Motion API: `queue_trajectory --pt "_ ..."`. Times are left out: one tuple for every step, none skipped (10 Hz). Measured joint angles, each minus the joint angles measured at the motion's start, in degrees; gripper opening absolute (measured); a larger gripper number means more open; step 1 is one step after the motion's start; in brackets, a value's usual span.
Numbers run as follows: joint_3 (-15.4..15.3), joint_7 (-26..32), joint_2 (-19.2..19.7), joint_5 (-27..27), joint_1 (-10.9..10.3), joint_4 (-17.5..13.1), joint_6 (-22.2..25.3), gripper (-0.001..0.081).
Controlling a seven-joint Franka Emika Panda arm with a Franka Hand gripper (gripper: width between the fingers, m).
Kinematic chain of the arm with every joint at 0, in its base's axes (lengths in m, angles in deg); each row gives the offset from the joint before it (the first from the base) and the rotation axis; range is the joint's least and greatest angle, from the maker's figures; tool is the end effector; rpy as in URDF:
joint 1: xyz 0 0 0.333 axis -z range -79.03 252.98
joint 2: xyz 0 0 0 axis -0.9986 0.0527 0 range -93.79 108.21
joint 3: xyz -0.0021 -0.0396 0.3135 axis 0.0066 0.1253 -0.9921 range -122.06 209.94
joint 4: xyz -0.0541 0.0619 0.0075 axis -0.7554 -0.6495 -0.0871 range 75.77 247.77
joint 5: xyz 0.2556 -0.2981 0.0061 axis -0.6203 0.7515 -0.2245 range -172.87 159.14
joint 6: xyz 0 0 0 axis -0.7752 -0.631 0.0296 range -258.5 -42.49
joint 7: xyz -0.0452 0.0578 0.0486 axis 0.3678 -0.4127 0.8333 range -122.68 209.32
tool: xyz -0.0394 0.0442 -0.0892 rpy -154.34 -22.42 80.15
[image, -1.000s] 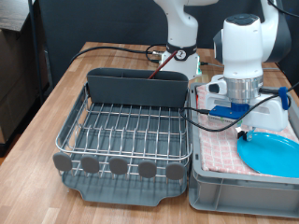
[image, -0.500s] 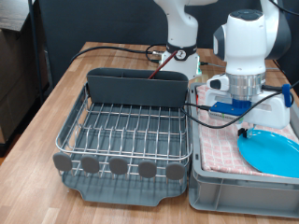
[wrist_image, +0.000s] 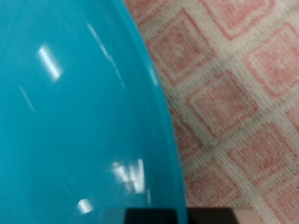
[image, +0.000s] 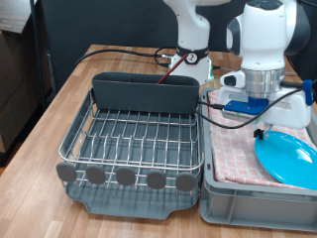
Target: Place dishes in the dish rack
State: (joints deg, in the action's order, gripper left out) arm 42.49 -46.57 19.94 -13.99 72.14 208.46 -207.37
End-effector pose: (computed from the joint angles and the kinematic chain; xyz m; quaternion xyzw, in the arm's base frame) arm 0.5088 0.1417 0.2526 -0.7582 0.6392 -0.0535 0.1167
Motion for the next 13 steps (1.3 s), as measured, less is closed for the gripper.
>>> queue_trajectory --pt "0.52 -1.23 -0.74 1.54 -0.24 -0.15 1.12 0.0029" --pt "1.09 -2.56 -1.64 3.09 -0.55 -0.39 2.52 0.0024" --pt "1.51 -3.85 -2.69 4.67 -0.73 -0.67 4.23 0.0024" --pt "1.74 -4.78 -3.79 6.01 -0.76 -0.90 5.91 0.0023" --pt "1.87 -5.10 -4.80 6.71 -0.76 -1.15 7.49 0.0023" --pt "1.99 -5.11 -5.74 7.37 -0.76 -1.40 9.11 0.0019" --pt "2.10 -5.11 -6.59 8.28 -0.76 -1.54 10.52 0.0019" --pt "2.19 -5.11 -7.49 9.40 -0.76 -1.68 12.05 0.0019" --pt "2.25 -5.11 -8.49 10.68 -0.76 -1.90 13.75 0.0019" --pt "2.26 -5.12 -9.62 11.87 -0.76 -2.15 15.63 0.0019" --pt "2.26 -5.12 -10.89 13.17 -0.76 -2.39 17.65 0.0019" --pt "2.21 -5.12 -12.24 14.78 -0.76 -2.83 20.25 0.0019" --pt "2.04 -5.12 -13.61 16.47 -0.76 -3.52 23.53 0.0019"
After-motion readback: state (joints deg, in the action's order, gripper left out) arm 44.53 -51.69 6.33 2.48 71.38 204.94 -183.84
